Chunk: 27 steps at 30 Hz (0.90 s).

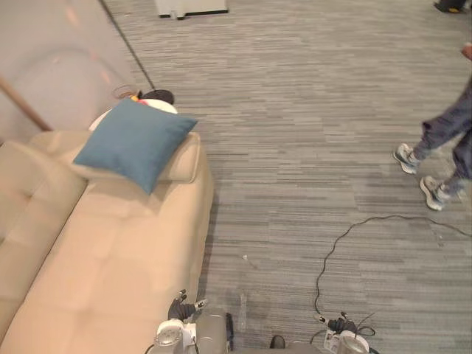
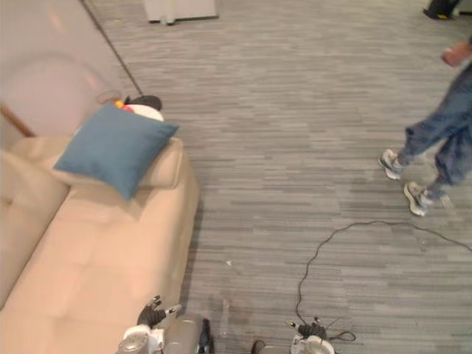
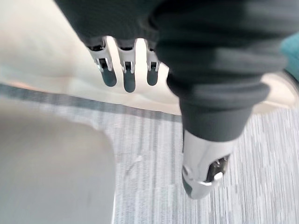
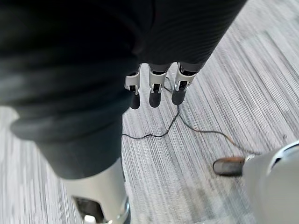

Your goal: Pick up cushions and gather them together orderly.

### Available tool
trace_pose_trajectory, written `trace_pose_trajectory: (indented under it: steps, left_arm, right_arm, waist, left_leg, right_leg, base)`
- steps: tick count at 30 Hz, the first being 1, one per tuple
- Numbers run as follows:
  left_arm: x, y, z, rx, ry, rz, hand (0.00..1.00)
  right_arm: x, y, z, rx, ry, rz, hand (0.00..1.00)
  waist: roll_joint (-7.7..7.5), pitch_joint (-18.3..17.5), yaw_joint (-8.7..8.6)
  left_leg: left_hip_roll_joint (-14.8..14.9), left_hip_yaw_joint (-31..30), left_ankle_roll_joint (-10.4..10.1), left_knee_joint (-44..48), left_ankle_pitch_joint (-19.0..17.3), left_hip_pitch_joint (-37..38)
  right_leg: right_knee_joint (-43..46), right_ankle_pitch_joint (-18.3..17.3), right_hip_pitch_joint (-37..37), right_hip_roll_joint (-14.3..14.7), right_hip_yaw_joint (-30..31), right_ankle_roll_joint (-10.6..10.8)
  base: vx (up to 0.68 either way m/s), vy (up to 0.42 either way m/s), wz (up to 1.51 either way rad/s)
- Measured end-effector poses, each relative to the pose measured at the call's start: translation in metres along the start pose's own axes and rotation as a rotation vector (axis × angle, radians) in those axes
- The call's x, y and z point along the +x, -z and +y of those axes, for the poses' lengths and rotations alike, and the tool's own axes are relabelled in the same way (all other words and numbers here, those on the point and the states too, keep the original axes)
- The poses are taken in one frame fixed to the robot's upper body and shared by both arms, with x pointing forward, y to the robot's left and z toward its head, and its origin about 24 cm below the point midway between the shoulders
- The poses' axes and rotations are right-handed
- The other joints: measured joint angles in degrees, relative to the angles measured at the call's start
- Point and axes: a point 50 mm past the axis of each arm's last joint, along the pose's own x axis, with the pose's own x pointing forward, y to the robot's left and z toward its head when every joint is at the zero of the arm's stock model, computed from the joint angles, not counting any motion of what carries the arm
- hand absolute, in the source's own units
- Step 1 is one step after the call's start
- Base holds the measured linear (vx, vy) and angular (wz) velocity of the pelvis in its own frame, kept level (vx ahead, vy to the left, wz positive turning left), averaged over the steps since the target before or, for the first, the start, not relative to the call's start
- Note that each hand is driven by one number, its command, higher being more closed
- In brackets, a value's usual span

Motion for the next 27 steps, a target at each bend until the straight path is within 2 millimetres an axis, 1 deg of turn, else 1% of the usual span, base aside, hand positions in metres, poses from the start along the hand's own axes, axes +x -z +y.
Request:
trace_pose_trajectory:
  steps: [1, 2, 3, 4, 5, 6, 7, 8, 9, 10, 11, 12, 13, 14, 15, 16, 17, 18, 19, 20, 21, 22, 23, 24, 25, 26, 27]
  left_arm:
    - [0.0, 0.0, 0.001, -0.002, -0.003, -0.001, 0.0]
    - [0.001, -0.002, 0.005, 0.006, -0.012, -0.006, 0.0]
    - [0.002, -0.004, 0.006, 0.003, -0.009, -0.012, 0.0]
    - [0.002, -0.005, 0.007, -0.004, -0.008, -0.013, 0.0]
    - [0.002, -0.003, 0.006, -0.018, -0.011, -0.006, 0.0]
    - [0.002, -0.002, 0.008, -0.022, -0.016, -0.002, 0.0]
    - [0.002, -0.002, 0.01, -0.01, -0.017, 0.001, 0.0]
    - [0.002, 0.0, 0.011, -0.004, -0.017, 0.013, 0.0]
    - [0.002, 0.003, 0.013, 0.016, -0.018, 0.027, 0.0]
    - [0.002, 0.003, 0.013, 0.031, -0.013, 0.03, 0.0]
    - [0.002, 0.003, 0.012, 0.031, -0.011, 0.029, 0.0]
    - [0.002, 0.001, 0.011, 0.029, -0.01, 0.024, 0.0]
    - [0.003, -0.001, 0.01, 0.028, -0.01, 0.019, 0.0]
    - [0.004, -0.003, 0.008, 0.026, -0.006, 0.013, 0.0]
    - [0.004, -0.005, 0.006, 0.023, -0.002, 0.009, 0.0]
    - [0.004, -0.003, 0.007, 0.025, -0.006, 0.013, 0.0]
    - [0.003, -0.001, 0.01, 0.03, -0.012, 0.02, 0.0]
    - [0.002, 0.003, 0.011, 0.029, -0.014, 0.031, 0.0]
    - [-0.001, 0.011, 0.0, 0.008, 0.005, 0.06, 0.0]
    - [-0.002, 0.012, -0.003, -0.008, 0.006, 0.061, 0.0]
    - [-0.002, 0.011, -0.006, -0.031, 0.004, 0.06, 0.0]
    - [-0.001, 0.009, -0.008, -0.07, -0.009, 0.052, 0.0]
    - [-0.001, 0.008, -0.007, -0.091, -0.019, 0.047, 0.0]
    - [-0.002, 0.007, -0.006, -0.091, -0.025, 0.042, 0.0]
    - [-0.002, 0.008, -0.002, -0.077, -0.028, 0.038, 0.0]
    - [-0.002, 0.008, -0.001, -0.067, -0.027, 0.035, 0.0]
    - [-0.002, 0.007, 0.0, -0.064, -0.027, 0.026, 0.0]
  right_arm:
    - [0.0, 0.001, 0.003, 0.002, -0.007, 0.004, 0.0]
    - [-0.002, 0.001, 0.011, 0.006, -0.027, 0.009, 0.0]
    - [-0.002, 0.004, 0.011, 0.008, -0.027, 0.018, 0.0]
    - [-0.003, 0.005, 0.01, 0.008, -0.026, 0.018, 0.0]
    - [-0.003, 0.006, 0.009, 0.003, -0.024, 0.018, 0.0]
    - [-0.003, 0.005, 0.01, 0.001, -0.031, 0.016, 0.0]
    - [-0.004, 0.006, 0.013, -0.002, -0.039, 0.014, 0.0]
    - [-0.004, 0.007, 0.014, -0.007, -0.042, 0.017, 0.0]
    - [-0.005, 0.01, 0.015, -0.016, -0.049, 0.02, 0.0]
    - [-0.005, 0.009, 0.013, -0.019, -0.049, 0.013, 0.0]
    - [-0.005, 0.006, 0.013, -0.017, -0.051, 0.001, 0.0]
    - [-0.005, 0.005, 0.013, -0.012, -0.053, -0.011, 0.0]
    - [-0.005, 0.004, 0.014, -0.013, -0.057, -0.013, 0.0]
    - [-0.005, 0.003, 0.014, -0.012, -0.057, -0.017, 0.0]
    - [-0.005, 0.0, 0.015, -0.008, -0.059, -0.025, 0.0]
    - [-0.005, -0.002, 0.017, -0.008, -0.062, -0.033, 0.0]
    - [-0.005, -0.001, 0.017, -0.008, -0.064, -0.028, 0.0]
    - [-0.005, 0.002, 0.015, -0.003, -0.059, -0.017, 0.0]
    - [-0.002, -0.004, 0.008, -0.018, -0.04, -0.031, 0.0]
    - [-0.001, -0.005, 0.003, -0.025, -0.029, -0.032, 0.0]
    - [-0.001, -0.005, 0.001, -0.027, -0.024, -0.034, 0.0]
    - [-0.001, -0.005, 0.0, -0.021, -0.022, -0.037, 0.0]
    - [-0.002, -0.003, 0.0, -0.029, -0.024, -0.034, 0.0]
    - [-0.002, -0.001, 0.003, -0.034, -0.032, -0.029, 0.0]
    - [-0.003, 0.003, 0.005, -0.04, -0.039, -0.015, 0.0]
    - [-0.003, 0.002, 0.007, -0.034, -0.044, -0.018, 0.0]
    - [-0.003, 0.001, 0.008, -0.032, -0.045, -0.021, 0.0]
  waist:
    - [-0.29, -0.11, 0.78]
    - [-2.04, -0.45, 0.84]
    - [-2.96, -0.33, 0.78]
    - [-3.22, -0.4, 0.91]
    - [-3.34, -0.44, 1.13]
    - [-3.77, -0.25, 1.27]
    - [-4.18, 0.02, 0.56]
    - [-4.42, 0.18, -0.19]
    - [-4.91, 0.29, -0.85]
    - [-4.88, 0.3, -0.98]
    - [-4.59, 0.41, -1.01]
    - [-4.44, 0.38, -1.15]
    - [-4.18, 0.52, -1.3]
    - [-4.18, 0.53, -1.56]
    - [-4.1, 0.55, -2.16]
    - [-4.41, 0.65, -2.84]
    - [-5.3, 0.48, -3.23]
    - [-6.14, 0.34, -3.51]
    - [-3.17, -0.42, -3.42]
    - [-2.34, -0.89, -3.44]
    - [-1.58, -0.98, -3.55]
    - [-0.47, -0.56, -3.85]
    - [-0.38, -0.07, -3.63]
    - [0.03, 0.12, -3.02]
    - [-0.21, 0.24, -2.66]
    - [-0.56, 0.44, -2.51]
    - [-0.81, 0.5, -2.41]
  left_leg:
    - [-0.14, 0.94, 1.81, -0.53, 4.07, 1.1]
    - [-1.87, 1.83, 4.0, 0.56, 1.75, 1.24]
    - [-2.66, 1.96, 5.54, 4.0, -1.29, 0.41]
    - [-2.98, 2.02, 6.42, 6.85, -3.62, 0.06]
    - [-2.91, 2.77, 6.35, 8.99, -6.75, 1.49]
    - [-3.13, 3.65, 6.38, 9.06, -8.19, 3.84]
    - [-3.95, 3.44, 6.72, 8.94, -9.9, 7.24]
    - [-4.29, 3.11, 6.93, 8.97, -10.85, 9.36]
    - [-4.99, 2.37, 6.86, 8.46, -11.37, 13.02]
    - [-4.98, 1.9, 6.86, 6.82, -11.37, 16.58]
    - [-4.59, 1.24, 6.86, 5.28, -11.37, 18.75]
    - [-3.8, 0.6, 6.86, 3.25, -11.37, 21.46]
    - [-3.1, -0.13, 6.92, 1.94, -11.43, 23.08]
    - [-2.41, -1.23, 6.72, 1.06, -11.55, 24.01]
    - [-1.2, -3.15, 5.8, 0.13, -12.21, 25.04]
    - [-0.48, -5.06, 4.34, 0.04, -13.32, 25.81]
    - [-0.66, -6.42, 3.42, 0.1, -14.29, 26.29]
    - [-0.64, -8.56, 2.27, 0.38, -16.11, 27.3]
    - [1.94, -11.08, 1.76, 1.76, -16.66, 27.56]
    - [2.78, -12.06, 1.4, 5.61, -16.4, 25.8]
    - [3.7, -12.2, 0.97, 11.8, -15.87, 22.59]
    - [5.06, -11.37, -0.33, 24.02, -12.44, 17.04]
    - [7.24, -10.04, -0.03, 32.83, -7.33, 12.25]
    - [9.72, -7.9, 0.28, 39.55, -7.44, 9.21]
    - [11.03, -4.94, 0.78, 43.78, -8.7, 6.35]
    - [11.03, -2.4, 1.28, 43.82, -9.66, 4.72]
    - [10.09, 0.11, 1.9, 40.8, -10.41, 2.96]
  right_leg:
    - [-0.82, -0.77, 1.1, -0.19, 1.68, 0.48]
    - [-1.44, -1.5, 2.32, -1.89, 2.75, 1.62]
    - [-0.97, -1.74, 2.81, -2.9, 3.33, 2.59]
    - [0.93, -2.32, 2.85, -3.44, 3.73, 3.46]
    - [10.07, -4.89, 0.55, -3.94, 4.79, 6.29]
    - [22.17, -6.01, -3.56, -4.55, 5.99, 10.21]
    - [37.3, -4.76, -8.85, -5.68, 6.32, 17.13]
    - [44.21, -4.45, -11.0, -6.23, 6.06, 18.01]
    - [51.55, -5.12, -14.15, -7.66, 4.43, 15.98]
    - [51.93, -6.39, -16.58, -8.83, 1.85, 12.27]
    - [49.77, -7.08, -17.32, -9.1, 0.11, 10.18]
    - [44.21, -7.78, -19.06, -9.67, -2.59, 7.86]
    - [39.15, -7.71, -21.21, -9.65, -3.52, 7.09]
    - [35.35, -7.28, -22.31, -9.38, -3.64, 6.95]
    - [28.55, -4.55, -24.05, -8.62, -2.35, 7.24]
    - [22.15, -0.81, -24.92, -7.4, 0.79, 7.68]
    - [17.93, 2.53, -25.04, -7.4, 3.47, 7.8]
    - [17.45, 8.6, -24.96, -7.34, 4.81, 7.8]
    - [21.13, 4.78, -24.78, -5.91, 2.74, 6.2]
    - [22.36, 2.76, -24.56, -5.85, 0.98, 5.53]
    - [22.76, 1.37, -23.75, -6.08, -1.27, 4.83]
    - [22.26, -0.3, -20.94, -5.85, -4.27, 3.91]
    - [20.64, -1.14, -17.77, -5.2, -6.17, 2.97]
    - [18.5, -1.61, -14.13, -4.36, -7.81, 2.18]
    - [15.65, -1.88, -9.64, -3.95, -9.75, 1.72]
    - [13.29, -1.88, -6.8, -3.94, -10.86, 1.72]
    - [10.55, -1.87, -3.94, -4.11, -12.16, 1.72]
  base:
    - [0.51, 0.169, -0.61]
    - [0.56, 0.13, -0.41]
    - [0.56, 0.126, -0.11]
    - [0.66, 0.172, -0.1]
    - [0.53, 0.161, -0.22]
    - [0.51, 0.138, -0.2]
    - [0.41, 0.079, -0.03]
    - [0.52, 0.057, 0.26]
    - [0.52, 0.008, 0.29]
    - [0.51, -0.008, 0.25]
    - [0.51, -0.049, 0.24]
    - [0.48, -0.09, 0.33]
    - [0.56, -0.162, 0.43]
    - [0.52, -0.234, 0.59]
    - [0.52, -0.306, 0.72]
    - [0.44, -0.296, 0.78]
    - [0.46, -0.354, 0.74]
    - [0.45, -0.349, 0.71]
    - [0.44, -0.346, 0.69]
    - [0.41, -0.318, 0.67]
    - [0.4, -0.34, 0.92]
    - [0.39, -0.344, 1.04]
    - [0.39, -0.316, 1.02]
    - [0.37, -0.263, 0.72]
    - [0.42, -0.264, 0.59]
    - [0.32, -0.189, 0.58]
    - [0.29, -0.146, 0.53]
